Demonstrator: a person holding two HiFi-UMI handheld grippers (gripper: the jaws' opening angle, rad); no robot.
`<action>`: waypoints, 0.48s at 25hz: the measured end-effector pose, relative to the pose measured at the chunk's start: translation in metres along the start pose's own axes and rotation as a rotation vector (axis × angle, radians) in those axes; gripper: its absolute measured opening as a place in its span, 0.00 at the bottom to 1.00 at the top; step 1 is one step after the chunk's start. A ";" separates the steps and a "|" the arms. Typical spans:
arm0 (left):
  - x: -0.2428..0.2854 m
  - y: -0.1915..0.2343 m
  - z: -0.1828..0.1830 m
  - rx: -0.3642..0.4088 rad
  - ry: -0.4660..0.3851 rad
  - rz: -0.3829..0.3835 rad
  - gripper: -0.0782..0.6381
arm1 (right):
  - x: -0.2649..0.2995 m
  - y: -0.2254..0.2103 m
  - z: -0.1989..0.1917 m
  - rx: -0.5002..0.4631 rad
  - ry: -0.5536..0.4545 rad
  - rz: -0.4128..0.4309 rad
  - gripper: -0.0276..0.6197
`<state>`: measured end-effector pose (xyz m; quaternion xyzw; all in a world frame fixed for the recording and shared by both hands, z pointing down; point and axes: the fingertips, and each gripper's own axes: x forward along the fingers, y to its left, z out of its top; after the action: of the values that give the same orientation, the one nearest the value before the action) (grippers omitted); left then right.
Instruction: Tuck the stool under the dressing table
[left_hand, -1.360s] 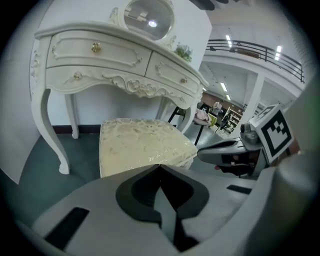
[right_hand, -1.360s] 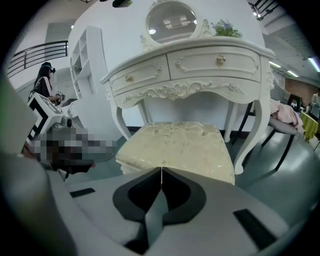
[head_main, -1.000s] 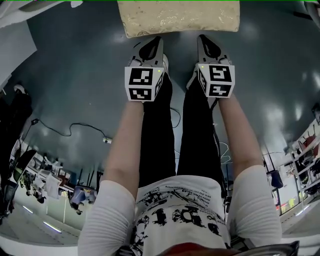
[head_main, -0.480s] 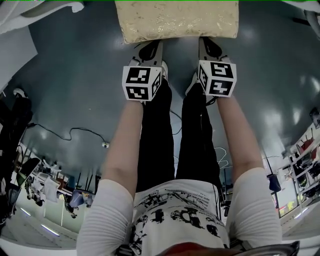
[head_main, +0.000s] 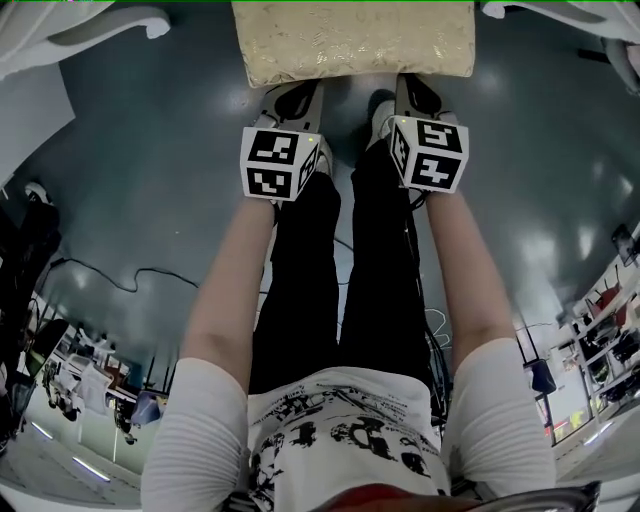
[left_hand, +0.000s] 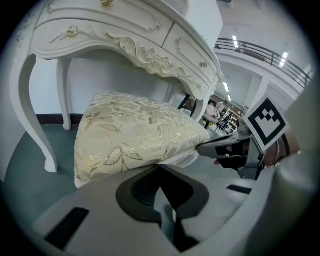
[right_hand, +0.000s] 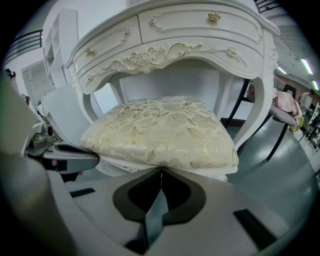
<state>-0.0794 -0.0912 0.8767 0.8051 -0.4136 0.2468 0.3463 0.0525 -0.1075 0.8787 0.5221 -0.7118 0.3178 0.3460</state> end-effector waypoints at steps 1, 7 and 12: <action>0.001 0.003 0.004 -0.025 -0.019 0.005 0.14 | 0.003 0.000 0.003 0.002 -0.007 -0.002 0.07; 0.011 0.025 0.029 -0.157 -0.125 0.064 0.14 | 0.019 0.000 0.027 -0.081 -0.017 0.035 0.07; 0.023 0.042 0.048 -0.151 -0.143 0.100 0.14 | 0.036 -0.001 0.049 -0.104 -0.037 0.052 0.07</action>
<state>-0.0967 -0.1566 0.8770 0.7706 -0.4943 0.1738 0.3628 0.0381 -0.1664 0.8813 0.4905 -0.7469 0.2796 0.3513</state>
